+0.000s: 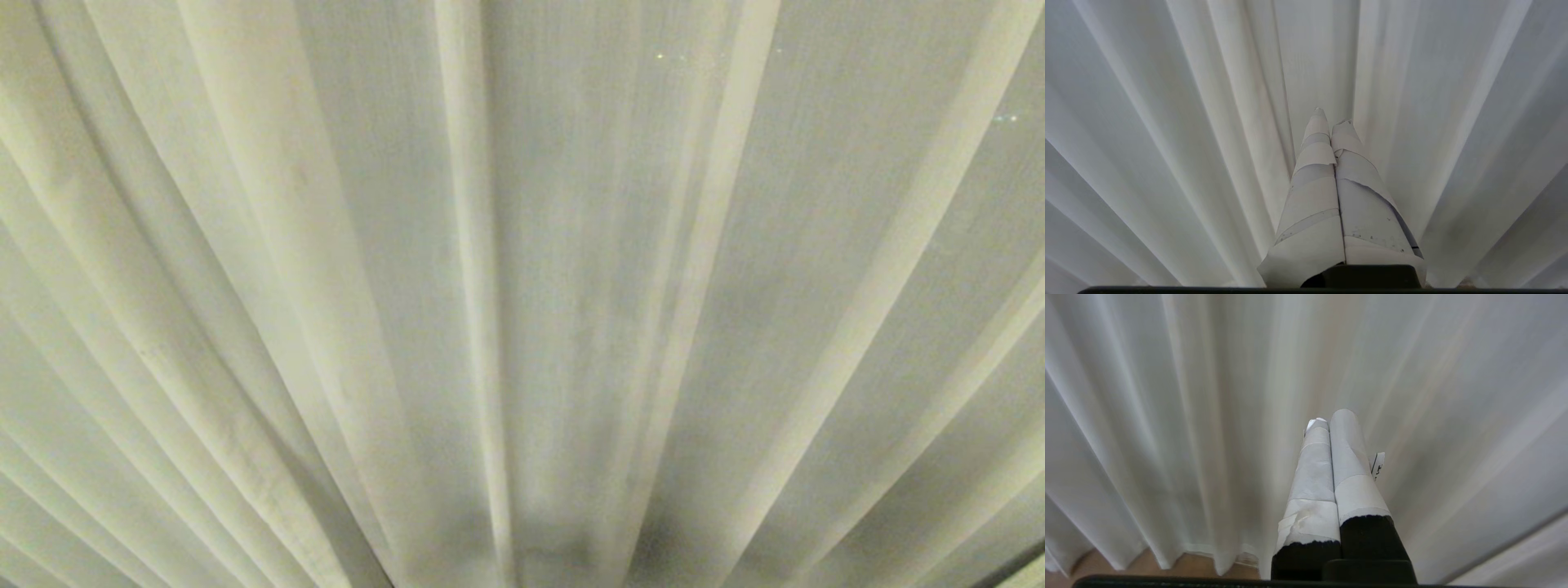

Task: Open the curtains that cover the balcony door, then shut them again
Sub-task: Close the outer curtains on both sides

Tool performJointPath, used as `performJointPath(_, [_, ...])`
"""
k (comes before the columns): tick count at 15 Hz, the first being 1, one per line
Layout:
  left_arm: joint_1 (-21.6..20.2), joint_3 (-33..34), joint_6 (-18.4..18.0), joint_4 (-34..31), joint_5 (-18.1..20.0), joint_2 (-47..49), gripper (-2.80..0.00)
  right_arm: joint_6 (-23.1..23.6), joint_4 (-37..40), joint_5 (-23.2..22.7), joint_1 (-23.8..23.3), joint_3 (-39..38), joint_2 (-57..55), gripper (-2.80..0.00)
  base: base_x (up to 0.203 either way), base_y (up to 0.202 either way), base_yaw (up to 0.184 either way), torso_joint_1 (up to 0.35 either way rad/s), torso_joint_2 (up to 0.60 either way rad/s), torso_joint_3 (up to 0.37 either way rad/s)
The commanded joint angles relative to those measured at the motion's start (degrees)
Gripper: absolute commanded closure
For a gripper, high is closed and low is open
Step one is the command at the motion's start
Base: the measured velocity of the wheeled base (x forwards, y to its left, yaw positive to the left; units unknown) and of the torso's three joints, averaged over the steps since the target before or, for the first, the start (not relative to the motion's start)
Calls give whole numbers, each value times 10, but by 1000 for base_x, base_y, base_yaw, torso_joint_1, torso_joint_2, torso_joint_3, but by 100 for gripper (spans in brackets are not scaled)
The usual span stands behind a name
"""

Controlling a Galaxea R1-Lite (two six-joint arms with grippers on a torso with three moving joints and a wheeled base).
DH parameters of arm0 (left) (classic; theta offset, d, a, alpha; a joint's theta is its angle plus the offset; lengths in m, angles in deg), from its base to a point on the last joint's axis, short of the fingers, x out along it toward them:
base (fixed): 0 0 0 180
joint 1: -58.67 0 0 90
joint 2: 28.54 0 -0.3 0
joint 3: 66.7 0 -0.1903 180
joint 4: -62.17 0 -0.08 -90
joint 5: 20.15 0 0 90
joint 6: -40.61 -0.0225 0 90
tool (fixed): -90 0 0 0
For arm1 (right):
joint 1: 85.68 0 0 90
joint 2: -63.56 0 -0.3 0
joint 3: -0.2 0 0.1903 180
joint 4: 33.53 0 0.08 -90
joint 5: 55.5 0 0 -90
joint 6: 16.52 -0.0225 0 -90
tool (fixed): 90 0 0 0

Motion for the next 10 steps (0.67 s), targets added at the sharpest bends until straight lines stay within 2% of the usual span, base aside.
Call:
performJointPath(1, [0, 0, -1, 0, -1, -2, 0, 1, 0, -1, 0, 0, -1, 0, 0, 186, -1, -1, 1, -1])
performJointPath(5, [0, 0, -4, 0, -4, -2, 0, 1, 0, -1, 0, 0, -1, 0, -12, 196, 0, 4, 2, 0])
performJointPath(6, [0, 0, -3, 0, -3, -2, 0, 1, 0, -1, 0, 0, -1, 0, 0, 0, 0, 0, 0, 0])
performJointPath(10, [0, 0, -5, 0, -2, -2, 0, 1, 0, -1, 0, 0, -1, 0, -148, 143, -4, 8, 2, 2])
